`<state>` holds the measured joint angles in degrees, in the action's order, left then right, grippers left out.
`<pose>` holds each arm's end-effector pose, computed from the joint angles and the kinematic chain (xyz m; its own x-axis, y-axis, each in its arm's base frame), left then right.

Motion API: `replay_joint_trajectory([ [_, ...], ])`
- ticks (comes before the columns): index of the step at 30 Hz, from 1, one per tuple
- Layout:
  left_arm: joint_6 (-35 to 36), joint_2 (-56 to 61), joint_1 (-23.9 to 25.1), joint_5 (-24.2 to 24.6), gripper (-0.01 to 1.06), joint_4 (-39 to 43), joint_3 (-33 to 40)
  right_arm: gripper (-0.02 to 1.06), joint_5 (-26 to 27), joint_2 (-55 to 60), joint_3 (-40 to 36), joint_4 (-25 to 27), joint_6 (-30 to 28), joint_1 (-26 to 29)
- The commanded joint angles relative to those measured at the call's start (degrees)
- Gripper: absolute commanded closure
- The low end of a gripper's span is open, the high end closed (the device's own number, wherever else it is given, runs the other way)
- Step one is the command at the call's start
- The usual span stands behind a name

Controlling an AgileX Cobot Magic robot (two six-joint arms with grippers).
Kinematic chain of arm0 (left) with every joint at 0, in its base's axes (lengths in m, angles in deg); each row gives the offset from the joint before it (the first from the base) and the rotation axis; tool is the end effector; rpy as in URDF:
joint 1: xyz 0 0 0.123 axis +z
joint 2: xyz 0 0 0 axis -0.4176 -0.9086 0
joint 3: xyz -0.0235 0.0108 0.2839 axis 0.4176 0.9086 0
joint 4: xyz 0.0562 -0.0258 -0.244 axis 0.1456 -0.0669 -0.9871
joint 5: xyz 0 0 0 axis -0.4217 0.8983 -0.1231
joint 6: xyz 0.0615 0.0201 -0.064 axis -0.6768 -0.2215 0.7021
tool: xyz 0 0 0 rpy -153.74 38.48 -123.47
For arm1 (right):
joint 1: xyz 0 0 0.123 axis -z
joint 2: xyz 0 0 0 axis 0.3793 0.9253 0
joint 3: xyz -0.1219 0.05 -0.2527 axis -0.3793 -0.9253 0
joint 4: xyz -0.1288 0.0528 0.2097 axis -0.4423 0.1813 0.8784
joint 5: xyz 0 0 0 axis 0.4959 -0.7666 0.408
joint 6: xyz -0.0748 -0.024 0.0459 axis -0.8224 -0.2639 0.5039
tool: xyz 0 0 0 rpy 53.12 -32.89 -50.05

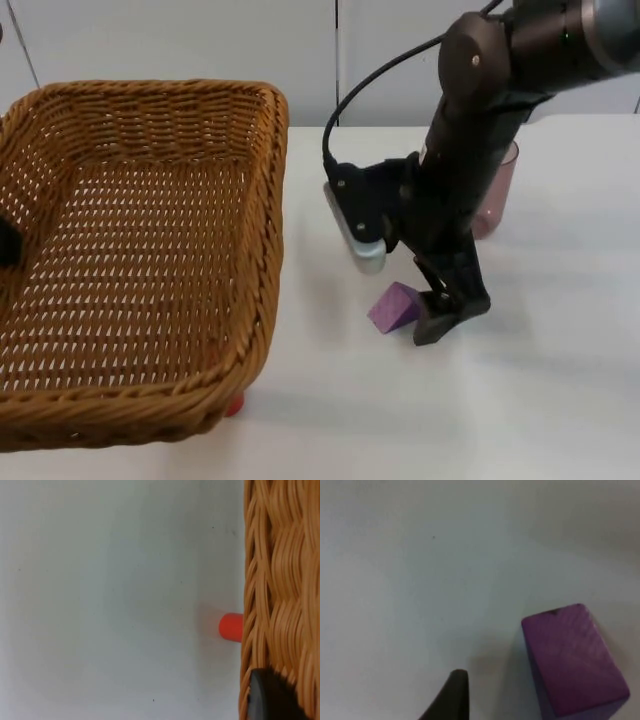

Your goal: Pick up the basket with the left hand and place the triangular block into the basket with the right hand.

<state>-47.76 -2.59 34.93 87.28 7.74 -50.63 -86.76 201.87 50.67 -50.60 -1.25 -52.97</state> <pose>0.2380 -0.0036 0.2157 -0.9363 -0.2113 -0.2806 -0.0479 0.8683 -0.4938 0.3888 0.2413 0.1030 0.2878 -0.9464 -0.1468 -0.9502 -0.2629 -0.1676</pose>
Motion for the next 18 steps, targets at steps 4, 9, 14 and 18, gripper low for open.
replay_joint_trajectory([
  [4,0.34,0.74,0.01,0.32,1.05,-1.98,-0.14,0.27,-0.43,0.26,0.08,3.17,-1.65,0.02],
  [9,0.34,0.74,0.01,0.32,1.05,-1.98,-0.14,0.30,-0.32,1.86,0.08,1.08,-1.79,0.02],
  [14,0.34,0.74,0.01,0.32,1.05,-1.98,-0.14,0.35,-0.06,3.16,0.08,1.11,-1.59,-0.09],
  [18,0.34,0.74,0.01,0.32,1.05,-1.98,-0.14,0.70,-0.18,1.85,0.20,1.11,1.07,-0.09],
])
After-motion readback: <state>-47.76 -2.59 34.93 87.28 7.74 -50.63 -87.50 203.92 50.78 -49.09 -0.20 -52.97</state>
